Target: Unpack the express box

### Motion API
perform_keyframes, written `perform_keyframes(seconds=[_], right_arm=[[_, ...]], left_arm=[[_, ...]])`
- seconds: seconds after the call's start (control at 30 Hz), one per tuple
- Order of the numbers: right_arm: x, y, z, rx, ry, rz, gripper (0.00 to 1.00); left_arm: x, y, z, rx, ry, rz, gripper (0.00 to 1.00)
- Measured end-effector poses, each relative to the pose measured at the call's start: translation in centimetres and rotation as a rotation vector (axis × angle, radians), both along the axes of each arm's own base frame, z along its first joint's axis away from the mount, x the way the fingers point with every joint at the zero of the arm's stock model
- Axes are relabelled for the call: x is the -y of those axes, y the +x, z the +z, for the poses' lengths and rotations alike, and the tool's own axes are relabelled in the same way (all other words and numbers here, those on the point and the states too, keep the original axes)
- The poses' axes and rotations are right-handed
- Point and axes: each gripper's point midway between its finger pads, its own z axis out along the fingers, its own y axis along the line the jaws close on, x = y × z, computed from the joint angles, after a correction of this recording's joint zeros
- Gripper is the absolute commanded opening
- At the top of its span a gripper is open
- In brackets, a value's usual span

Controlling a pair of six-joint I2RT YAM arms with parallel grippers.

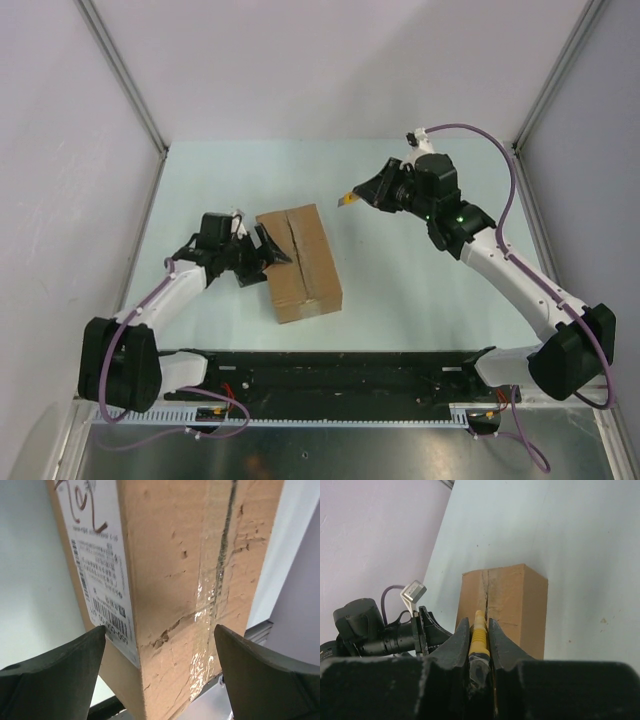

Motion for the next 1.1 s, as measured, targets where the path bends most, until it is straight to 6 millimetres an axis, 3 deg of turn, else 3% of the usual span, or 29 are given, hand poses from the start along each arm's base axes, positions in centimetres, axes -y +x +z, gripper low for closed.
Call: perform_keyframes(seconds=[0.2,0.33,0.53,0.83,1.1], right_arm=[[-0.3,-0.3,-0.4,0.007,-0.031,-0.009,0.0],[-1.0,-0.8,-0.6,0.039,-0.073,0.001,0.0],[-4.7,-2.2,-0.8,0.141,-0.142,0.07,0.0],[-9.9,-0.4,-3.6,0.313,-0.273,0.065,0.0],[-12.6,2.4,-5.5,0.424,-0.364,0.046,0.0]], left_arm=[[1.1,1.9,1.0,0.041,-0.051,-0.039,0.96],[-0.3,3.9,1.6,0.106,-0.022,-0.01,0.97],[-3.2,6.9,1.4,0.13,0.043,0.077,0.97],[-3.4,10.4,0.4,0.099,0.067,0.092,0.98],[-2.7,10.6,-1.3,0.05,0.036,0.068,0.76]])
